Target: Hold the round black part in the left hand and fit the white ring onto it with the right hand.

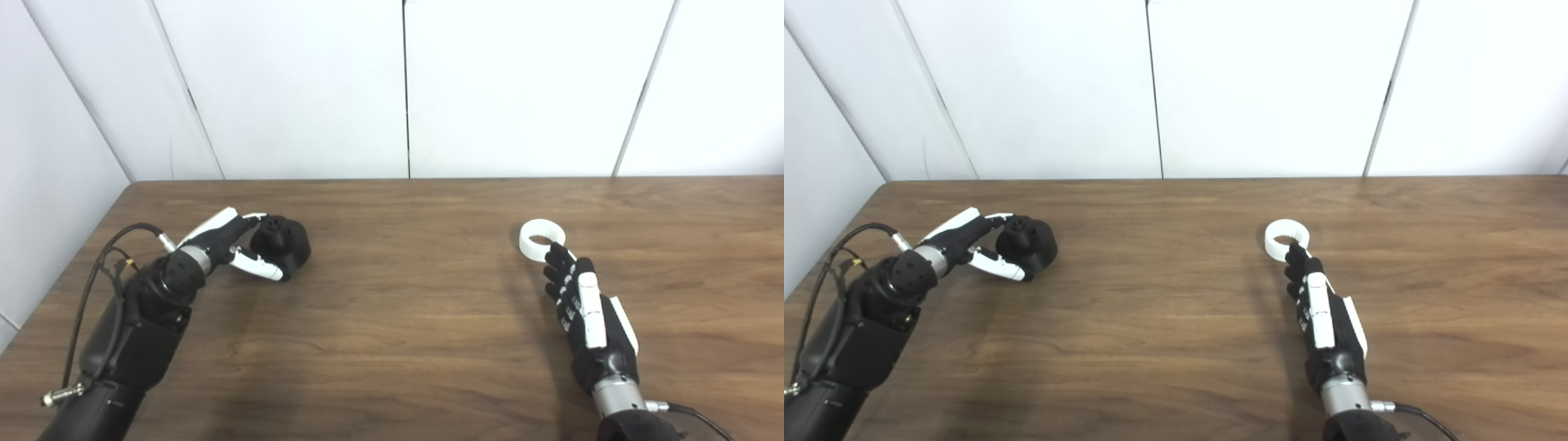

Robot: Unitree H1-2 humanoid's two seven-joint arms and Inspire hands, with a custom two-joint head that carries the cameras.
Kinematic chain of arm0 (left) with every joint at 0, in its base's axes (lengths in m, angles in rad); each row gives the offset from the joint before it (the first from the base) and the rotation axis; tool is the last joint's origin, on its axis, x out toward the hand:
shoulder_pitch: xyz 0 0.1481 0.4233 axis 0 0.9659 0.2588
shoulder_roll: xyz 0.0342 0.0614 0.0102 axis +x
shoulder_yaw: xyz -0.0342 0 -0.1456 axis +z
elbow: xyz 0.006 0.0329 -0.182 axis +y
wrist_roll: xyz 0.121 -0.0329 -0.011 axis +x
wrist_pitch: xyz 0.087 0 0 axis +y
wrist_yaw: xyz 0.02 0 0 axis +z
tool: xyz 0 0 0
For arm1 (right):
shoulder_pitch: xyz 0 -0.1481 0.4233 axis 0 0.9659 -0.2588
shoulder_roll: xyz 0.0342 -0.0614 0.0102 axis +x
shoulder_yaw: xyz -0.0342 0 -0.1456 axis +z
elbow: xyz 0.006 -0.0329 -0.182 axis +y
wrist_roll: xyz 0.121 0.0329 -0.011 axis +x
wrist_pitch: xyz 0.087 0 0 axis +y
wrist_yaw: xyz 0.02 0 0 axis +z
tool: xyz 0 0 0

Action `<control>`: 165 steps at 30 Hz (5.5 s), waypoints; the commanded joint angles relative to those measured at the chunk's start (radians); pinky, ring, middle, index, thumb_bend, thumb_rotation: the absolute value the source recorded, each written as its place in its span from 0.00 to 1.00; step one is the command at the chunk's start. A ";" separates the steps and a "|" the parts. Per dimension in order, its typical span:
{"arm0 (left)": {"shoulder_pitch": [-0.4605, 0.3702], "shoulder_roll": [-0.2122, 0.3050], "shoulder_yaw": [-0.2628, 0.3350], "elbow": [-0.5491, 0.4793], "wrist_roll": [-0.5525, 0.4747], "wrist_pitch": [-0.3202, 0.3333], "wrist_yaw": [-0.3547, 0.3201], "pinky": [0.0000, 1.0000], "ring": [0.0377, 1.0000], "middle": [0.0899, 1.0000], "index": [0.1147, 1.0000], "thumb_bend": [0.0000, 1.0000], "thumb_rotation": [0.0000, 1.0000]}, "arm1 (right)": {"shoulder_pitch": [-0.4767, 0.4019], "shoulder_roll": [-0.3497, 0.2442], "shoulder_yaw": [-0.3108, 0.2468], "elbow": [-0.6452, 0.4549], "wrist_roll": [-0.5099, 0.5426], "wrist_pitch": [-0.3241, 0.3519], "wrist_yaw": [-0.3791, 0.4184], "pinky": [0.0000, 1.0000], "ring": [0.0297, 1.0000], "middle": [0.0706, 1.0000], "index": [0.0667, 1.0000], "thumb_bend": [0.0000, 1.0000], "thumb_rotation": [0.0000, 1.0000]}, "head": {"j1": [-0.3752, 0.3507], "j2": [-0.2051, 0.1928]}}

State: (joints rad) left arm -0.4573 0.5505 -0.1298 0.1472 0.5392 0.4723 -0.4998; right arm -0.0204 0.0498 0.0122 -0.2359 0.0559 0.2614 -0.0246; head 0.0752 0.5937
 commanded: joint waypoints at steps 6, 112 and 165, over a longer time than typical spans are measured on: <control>-0.049 0.012 0.013 -0.010 0.019 -0.003 0.038 1.00 1.00 1.00 0.84 0.95 0.21 | -0.026 -0.003 0.009 -0.032 -0.002 -0.005 0.011 0.96 0.94 0.92 0.91 0.56 1.00 | 0.001 0.001; 0.413 -0.317 -0.167 -0.579 0.240 -0.023 0.019 0.99 1.00 0.99 0.70 0.88 0.17 | -0.020 -0.010 0.024 -0.062 -0.011 0.032 0.010 1.00 0.97 0.93 0.92 0.55 1.00 | -0.033 0.037; 0.461 -0.378 -0.279 -0.561 0.302 -0.052 0.066 0.99 1.00 1.00 0.69 0.88 0.21 | -0.464 -0.532 0.173 0.092 -0.670 0.101 0.168 0.96 0.98 0.91 0.77 0.86 0.31 | -0.037 0.042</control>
State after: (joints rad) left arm -0.0009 0.1724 -0.3967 -0.4233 0.8469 0.4226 -0.4246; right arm -0.4208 -0.4554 0.1994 -0.1478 -0.5973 0.3862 0.1470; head 0.0368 0.6351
